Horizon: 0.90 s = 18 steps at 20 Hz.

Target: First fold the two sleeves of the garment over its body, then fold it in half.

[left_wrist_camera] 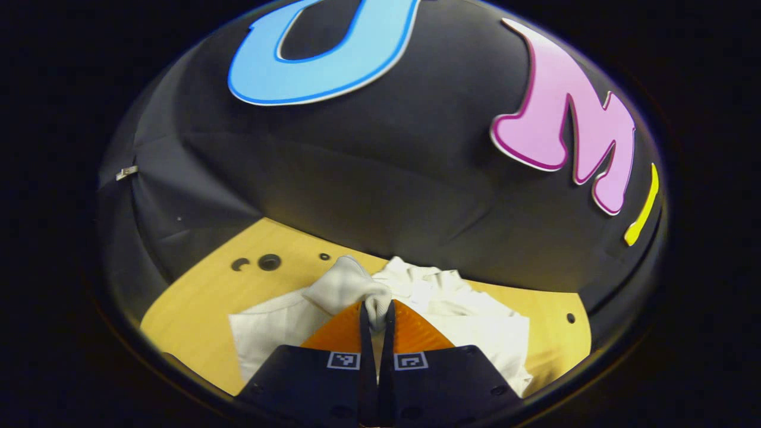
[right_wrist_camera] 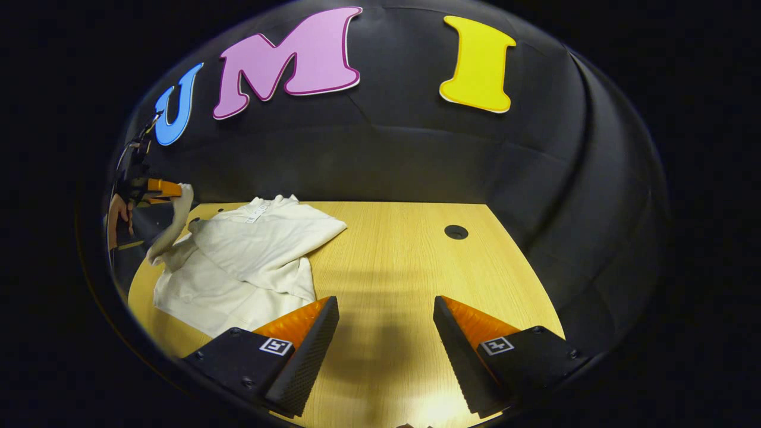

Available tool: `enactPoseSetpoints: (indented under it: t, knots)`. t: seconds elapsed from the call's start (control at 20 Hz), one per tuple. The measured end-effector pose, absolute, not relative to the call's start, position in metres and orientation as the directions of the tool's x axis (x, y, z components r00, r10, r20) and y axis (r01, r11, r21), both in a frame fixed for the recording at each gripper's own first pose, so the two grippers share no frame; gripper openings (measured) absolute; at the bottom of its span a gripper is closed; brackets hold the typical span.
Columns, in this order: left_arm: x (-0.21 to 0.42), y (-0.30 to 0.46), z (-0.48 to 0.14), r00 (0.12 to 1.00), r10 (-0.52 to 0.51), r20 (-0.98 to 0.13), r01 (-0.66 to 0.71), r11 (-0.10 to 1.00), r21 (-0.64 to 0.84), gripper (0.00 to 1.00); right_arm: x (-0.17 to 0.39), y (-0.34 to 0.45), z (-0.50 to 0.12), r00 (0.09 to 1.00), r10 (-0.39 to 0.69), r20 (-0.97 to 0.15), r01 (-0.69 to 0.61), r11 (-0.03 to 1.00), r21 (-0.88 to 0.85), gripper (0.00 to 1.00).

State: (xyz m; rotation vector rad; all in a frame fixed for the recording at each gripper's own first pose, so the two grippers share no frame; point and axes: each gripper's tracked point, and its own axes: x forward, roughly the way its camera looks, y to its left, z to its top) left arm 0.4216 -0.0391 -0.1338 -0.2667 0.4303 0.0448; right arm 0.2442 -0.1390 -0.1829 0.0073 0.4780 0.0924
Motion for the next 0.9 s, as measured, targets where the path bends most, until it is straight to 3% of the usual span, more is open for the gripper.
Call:
enactPoseSetpoints:
  t: [0.5, 0.85, 0.9]
  knots:
    - [0.446, -0.201, -0.150, 0.861, -0.264, -0.435, 0.150, 0.949, -0.278, 0.06, 0.239, -0.149, -0.192, 0.878, 0.064, -0.475, -0.044, 0.998, 0.053, 0.98]
    - [0.440, -0.268, -0.187, 0.789, -0.345, -0.509, 0.231, 0.933, -0.276, 0.06, 0.235, -0.147, -0.193, 0.876, 0.057, -0.479, -0.028, 0.997, 0.066, 0.98]
    - [0.437, -0.270, -0.196, 0.780, -0.332, -0.530, 0.228, 0.940, -0.253, 0.12, 0.232, -0.144, -0.196, 0.873, 0.061, -0.484, -0.030, 0.997, 0.071, 0.98]
